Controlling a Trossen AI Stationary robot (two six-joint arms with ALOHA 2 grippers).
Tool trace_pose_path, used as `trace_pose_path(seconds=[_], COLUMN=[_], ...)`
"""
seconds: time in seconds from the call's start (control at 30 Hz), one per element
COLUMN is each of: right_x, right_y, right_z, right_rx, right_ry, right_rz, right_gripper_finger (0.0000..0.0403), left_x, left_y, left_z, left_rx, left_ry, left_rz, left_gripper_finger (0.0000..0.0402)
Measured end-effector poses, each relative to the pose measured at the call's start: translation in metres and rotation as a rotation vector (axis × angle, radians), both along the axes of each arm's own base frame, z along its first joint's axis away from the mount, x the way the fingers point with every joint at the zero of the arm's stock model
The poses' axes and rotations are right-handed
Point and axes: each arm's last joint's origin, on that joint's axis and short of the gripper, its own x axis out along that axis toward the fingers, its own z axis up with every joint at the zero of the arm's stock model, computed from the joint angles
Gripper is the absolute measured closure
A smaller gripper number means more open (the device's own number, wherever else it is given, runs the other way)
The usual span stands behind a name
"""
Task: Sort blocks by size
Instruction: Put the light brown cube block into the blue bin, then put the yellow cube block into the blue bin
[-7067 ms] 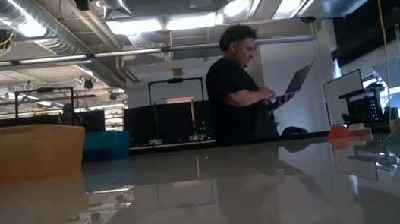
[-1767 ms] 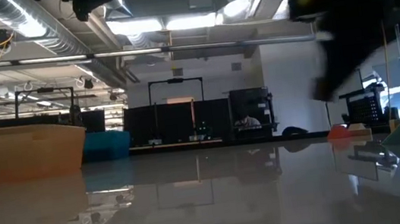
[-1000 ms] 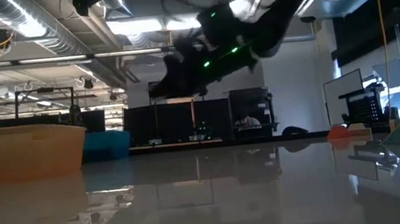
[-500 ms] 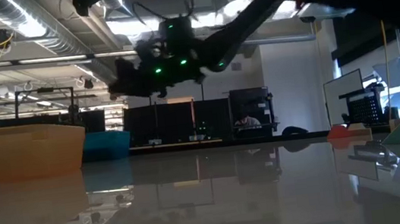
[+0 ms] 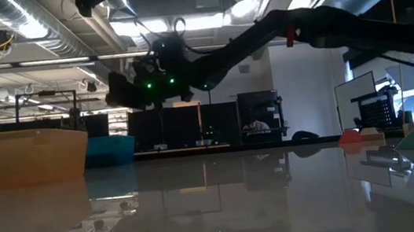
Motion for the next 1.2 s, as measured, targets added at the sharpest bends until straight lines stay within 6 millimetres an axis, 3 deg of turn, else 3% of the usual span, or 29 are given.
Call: trace_pose_path(seconds=[0.3, 0.7, 0.83, 0.93, 1.2], right_x=[-0.004, -0.003, -0.005, -0.008, -0.035], right_y=[-0.01, -0.008, -0.01, -0.011, -0.016], right_z=[-0.003, -0.004, -0.003, 0.011, 0.087], right_rx=[-0.001, 0.004, 0.009, -0.003, -0.065], right_ry=[0.012, 0.025, 0.039, 0.06, 0.154], right_rz=[-0.082, -0.063, -0.073, -0.071, -0.097], right_gripper_finger=[0.0245, 0.016, 0.0154, 0.016, 0.0164], left_x=[0.0, 0.0, 0.0, 0.0, 0.0], left_y=[0.0, 0.0, 0.0, 0.0, -0.002], left_z=[-0.001, -0.001, -0.001, -0.001, -0.002], left_rx=[0.002, 0.002, 0.002, -0.001, -0.001], left_ry=[0.006, 0.007, 0.007, 0.006, 0.016], left_rz=[0.002, 0.002, 0.002, 0.002, -0.008], left_gripper_finger=[0.0196, 0.0196, 0.0196, 0.0196, 0.0196])
